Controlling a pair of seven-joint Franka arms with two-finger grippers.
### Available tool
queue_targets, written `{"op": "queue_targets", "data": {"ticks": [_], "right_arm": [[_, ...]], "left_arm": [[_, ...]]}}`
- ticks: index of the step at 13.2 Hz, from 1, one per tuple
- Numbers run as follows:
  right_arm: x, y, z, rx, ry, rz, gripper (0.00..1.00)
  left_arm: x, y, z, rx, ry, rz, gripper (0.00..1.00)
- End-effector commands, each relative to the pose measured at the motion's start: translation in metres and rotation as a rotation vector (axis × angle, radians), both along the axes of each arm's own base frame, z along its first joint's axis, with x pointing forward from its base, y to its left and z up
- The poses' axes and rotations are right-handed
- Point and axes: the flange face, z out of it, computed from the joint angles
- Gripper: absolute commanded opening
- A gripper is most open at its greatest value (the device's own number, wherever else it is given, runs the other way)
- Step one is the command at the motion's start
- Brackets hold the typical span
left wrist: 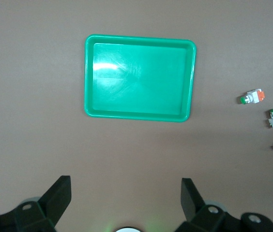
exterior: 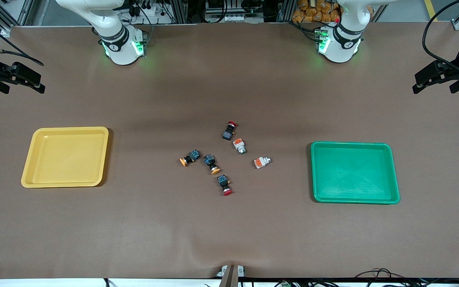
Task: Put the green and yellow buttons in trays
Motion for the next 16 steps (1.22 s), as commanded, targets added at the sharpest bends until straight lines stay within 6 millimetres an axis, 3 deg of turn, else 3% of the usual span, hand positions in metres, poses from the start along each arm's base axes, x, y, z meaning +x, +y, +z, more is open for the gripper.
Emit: {"op": "queue_targets", "data": {"ticks": [1, 16], "right_arm": [[-0.005, 0.001, 0.005, 0.007, -0.002, 0.009, 1.0], [-0.006, 0.001, 0.005, 0.007, -0.001, 0.009, 1.0]], "left_arm": [[-0.001, 0.001, 0.01, 0.02, 0.005, -0.007, 1.0], [0.0, 0.005, -0.004, 0.023, 0.056, 0.091, 1.0]]}}
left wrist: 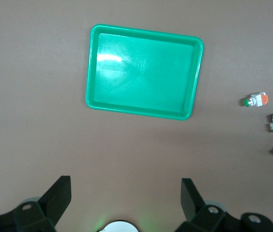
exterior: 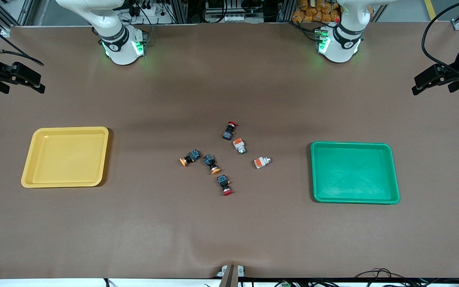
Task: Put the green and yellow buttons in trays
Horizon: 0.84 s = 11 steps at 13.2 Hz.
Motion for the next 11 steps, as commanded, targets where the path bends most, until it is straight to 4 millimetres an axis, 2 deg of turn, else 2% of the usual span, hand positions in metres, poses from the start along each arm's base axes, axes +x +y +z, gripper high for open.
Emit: {"op": "queue_targets", "data": {"ticks": [1, 4, 9, 11], "right_arm": [[-0.006, 0.001, 0.005, 0.007, -0.001, 0.009, 1.0], [-0.006, 0.001, 0.003, 0.007, 0.003, 0.009, 1.0], [-0.006, 0.0, 0.003, 0.008, 0.008, 0.007, 1.0], [-0.007, -0.001, 0.003, 0.008, 0.009, 0.004, 1.0]], "left_arm": [[0.0, 0.0, 0.0, 0.02, 0.023, 0.023, 1.0], [0.023, -0.016, -0.03, 0.012, 0.042, 0.053, 1.0], [0.071, -0.048, -0.097, -0.011, 0.025, 0.077, 1.0], [0.083, -0.072, -0.12, -0.022, 0.021, 0.105, 1.0]]}}
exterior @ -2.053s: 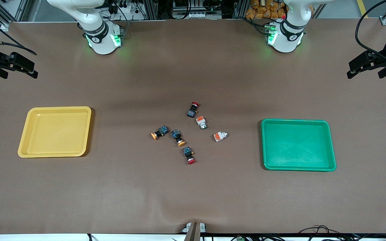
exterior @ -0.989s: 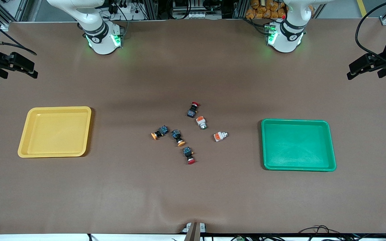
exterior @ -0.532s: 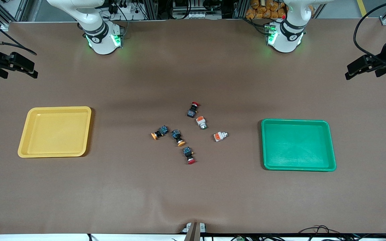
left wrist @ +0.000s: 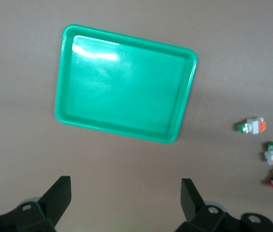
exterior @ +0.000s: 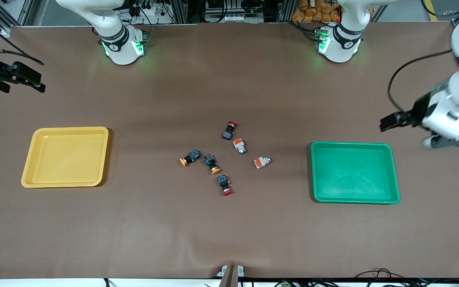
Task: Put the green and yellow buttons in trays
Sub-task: 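Reach the left gripper toward the green-capped button beside the green tray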
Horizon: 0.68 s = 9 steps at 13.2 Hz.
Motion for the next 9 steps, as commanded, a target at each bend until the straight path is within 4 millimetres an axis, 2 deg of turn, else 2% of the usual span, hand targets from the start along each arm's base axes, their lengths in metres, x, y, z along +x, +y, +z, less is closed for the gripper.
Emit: {"op": "queue_targets", "data": {"ticks": [1, 4, 7, 9], "right_arm": [[-0.005, -0.001, 0.004, 0.008, -0.003, 0.002, 1.0], [-0.006, -0.002, 0.003, 0.008, 0.002, 0.002, 1.0], [-0.006, -0.002, 0.003, 0.01, 0.005, 0.001, 1.0], [-0.006, -0.003, 0.003, 0.01, 0.007, 0.0, 1.0]], "left_arm": [[0.012, -0.035, -0.021, -0.001, -0.022, 0.042, 1.0], [0.02, -0.076, -0.057, -0.003, -0.01, 0.09, 1.0], [0.022, -0.129, -0.092, -0.005, 0.0, 0.182, 1.0], [0.024, -0.143, -0.104, -0.013, -0.008, 0.194, 1.0]]}}
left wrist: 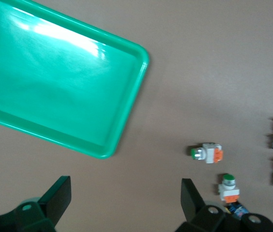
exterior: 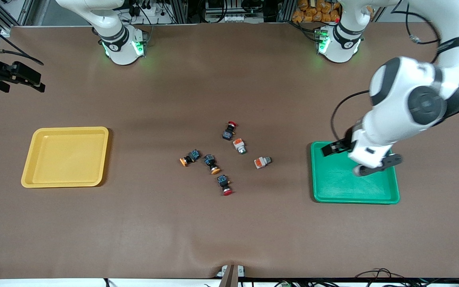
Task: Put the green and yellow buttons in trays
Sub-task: 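Reach the left gripper toward the green-capped button beside the green tray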
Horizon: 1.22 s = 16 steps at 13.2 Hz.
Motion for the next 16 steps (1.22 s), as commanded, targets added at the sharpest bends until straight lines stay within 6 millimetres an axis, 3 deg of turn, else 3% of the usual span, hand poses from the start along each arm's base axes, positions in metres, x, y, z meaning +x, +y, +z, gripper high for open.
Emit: {"op": "queue_targets", "data": {"ticks": [1, 11, 16], "right_arm": [[-0.005, -0.002, 0.003, 0.01, 0.001, 0.002, 1.0], [-0.004, -0.003, 0.003, 0.017, -0.001, -0.002, 1.0], [-0.004, -0.005, 0.003, 0.017, 0.001, -0.005, 1.0]], "left_arm": [[0.002, -0.024, -0.011, 0.01, -0.02, 0.031, 1.0], [-0.01, -0.126, -0.075, 0.075, -0.026, 0.105, 1.0], [-0.009, -0.155, -0.117, 0.081, -0.006, 0.101, 1.0]]}}
